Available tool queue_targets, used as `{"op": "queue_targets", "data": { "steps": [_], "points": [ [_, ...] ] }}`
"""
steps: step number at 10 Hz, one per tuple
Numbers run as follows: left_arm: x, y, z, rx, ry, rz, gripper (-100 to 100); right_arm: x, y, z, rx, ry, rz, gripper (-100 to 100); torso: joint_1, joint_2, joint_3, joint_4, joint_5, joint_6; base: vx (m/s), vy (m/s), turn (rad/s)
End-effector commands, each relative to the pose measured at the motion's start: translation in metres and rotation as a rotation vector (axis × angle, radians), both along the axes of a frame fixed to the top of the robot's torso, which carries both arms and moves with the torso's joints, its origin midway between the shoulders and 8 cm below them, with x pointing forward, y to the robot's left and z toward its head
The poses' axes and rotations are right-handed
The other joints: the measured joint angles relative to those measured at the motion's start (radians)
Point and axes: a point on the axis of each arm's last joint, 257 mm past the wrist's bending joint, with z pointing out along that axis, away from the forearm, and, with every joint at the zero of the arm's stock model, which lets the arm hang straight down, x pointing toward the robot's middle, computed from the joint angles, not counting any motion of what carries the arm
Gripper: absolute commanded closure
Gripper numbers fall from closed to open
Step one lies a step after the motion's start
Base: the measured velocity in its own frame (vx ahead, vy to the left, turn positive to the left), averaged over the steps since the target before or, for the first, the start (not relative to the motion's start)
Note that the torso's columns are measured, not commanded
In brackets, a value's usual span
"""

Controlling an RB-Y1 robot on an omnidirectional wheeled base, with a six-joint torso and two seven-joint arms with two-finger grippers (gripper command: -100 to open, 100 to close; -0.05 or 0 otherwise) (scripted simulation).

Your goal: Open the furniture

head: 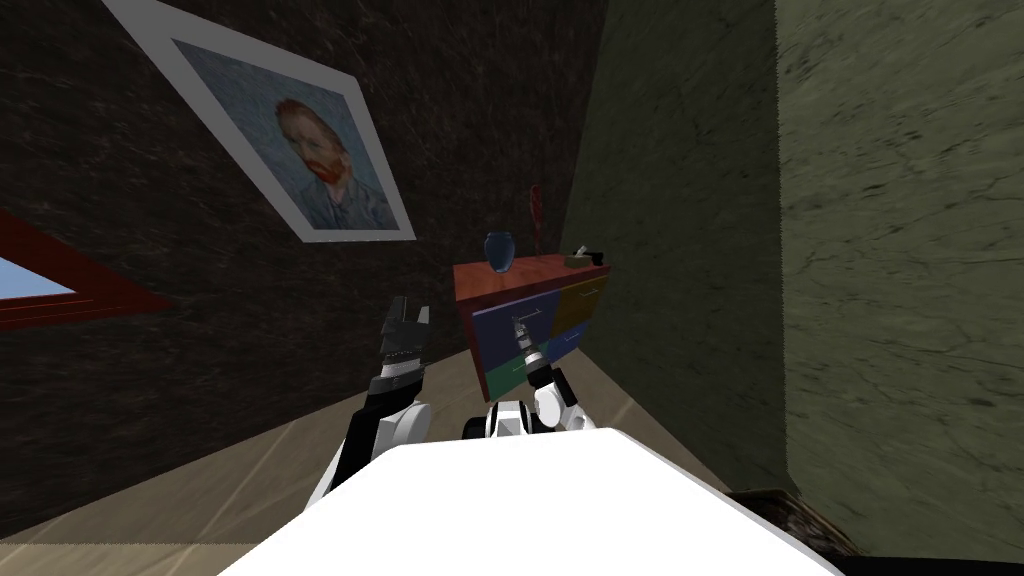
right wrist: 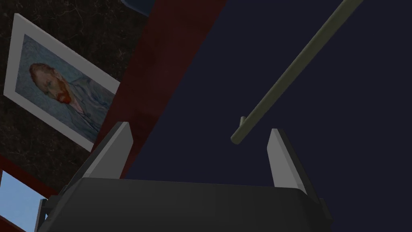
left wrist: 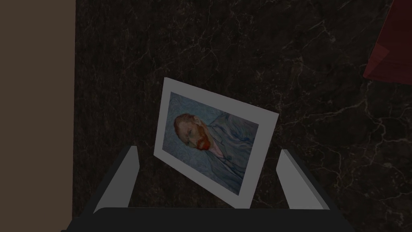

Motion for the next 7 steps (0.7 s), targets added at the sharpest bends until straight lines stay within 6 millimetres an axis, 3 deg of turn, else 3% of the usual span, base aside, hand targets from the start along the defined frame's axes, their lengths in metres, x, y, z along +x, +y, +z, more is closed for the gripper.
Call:
{"op": "queue_targets", "data": {
  "steps": [1, 7],
  "points": [
    [0.0, 0.0, 0.0, 0.0, 0.0, 0.0, 0, 0.002, 0.007, -0.018, 0.069, 0.069, 0.049, -100, 0.0, 0.0, 0.0, 0.0, 0.0, 0.0, 0.018, -0.029, 0.075],
    [0.0, 0.0, 0.0, 0.0, 0.0, 0.0, 0, 0.002, 0.011, -0.046, 0.185, 0.182, 0.114, -100, 0.0, 0.0, 0.0, 0.0, 0.0, 0.0, 0.011, -0.017, 0.036]
  ]
}}
